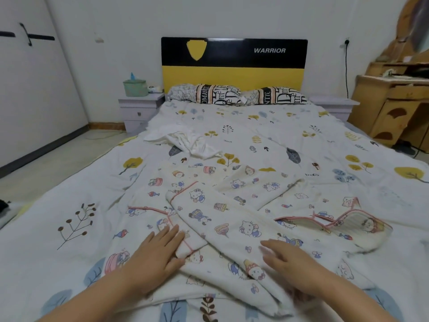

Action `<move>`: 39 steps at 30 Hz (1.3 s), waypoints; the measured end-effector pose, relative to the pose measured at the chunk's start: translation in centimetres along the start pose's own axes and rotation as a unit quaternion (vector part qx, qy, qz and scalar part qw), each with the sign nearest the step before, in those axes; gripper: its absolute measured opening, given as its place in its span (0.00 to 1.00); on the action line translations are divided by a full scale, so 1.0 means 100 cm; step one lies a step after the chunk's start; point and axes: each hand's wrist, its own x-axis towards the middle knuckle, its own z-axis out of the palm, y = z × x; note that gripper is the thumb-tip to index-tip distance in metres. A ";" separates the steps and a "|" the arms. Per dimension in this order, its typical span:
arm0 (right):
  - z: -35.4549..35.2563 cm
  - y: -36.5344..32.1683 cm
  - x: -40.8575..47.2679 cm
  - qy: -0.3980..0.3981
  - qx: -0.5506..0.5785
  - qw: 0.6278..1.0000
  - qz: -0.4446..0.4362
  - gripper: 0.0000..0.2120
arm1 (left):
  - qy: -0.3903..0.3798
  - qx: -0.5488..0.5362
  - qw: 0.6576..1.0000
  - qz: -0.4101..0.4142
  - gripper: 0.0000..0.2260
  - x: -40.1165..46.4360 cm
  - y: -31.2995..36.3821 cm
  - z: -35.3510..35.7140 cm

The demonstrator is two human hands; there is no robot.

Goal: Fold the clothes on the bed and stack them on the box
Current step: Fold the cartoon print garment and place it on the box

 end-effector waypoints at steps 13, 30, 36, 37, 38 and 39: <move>0.034 0.058 -0.039 0.194 -0.307 0.928 -0.078 0.40 | 0.161 -0.014 0.986 0.043 0.08 -0.068 -0.008 0.016; -0.041 0.022 -0.018 0.257 -0.016 0.965 -0.046 0.08 | 0.268 0.005 0.959 -0.091 0.18 -0.023 -0.035 -0.108; -0.080 0.018 0.030 0.235 0.072 0.968 -0.043 0.11 | 0.301 0.045 0.947 -0.103 0.09 0.034 -0.055 -0.137; -0.086 0.018 0.041 0.240 0.068 0.968 -0.038 0.12 | 0.305 0.056 0.945 -0.101 0.09 0.045 -0.059 -0.139; -0.093 0.017 0.053 0.249 0.061 0.966 -0.032 0.13 | 0.310 0.065 0.943 -0.100 0.09 0.058 -0.064 -0.140; -0.099 0.017 0.067 0.258 0.052 0.964 -0.028 0.13 | 0.314 0.077 0.941 -0.098 0.09 0.072 -0.068 -0.141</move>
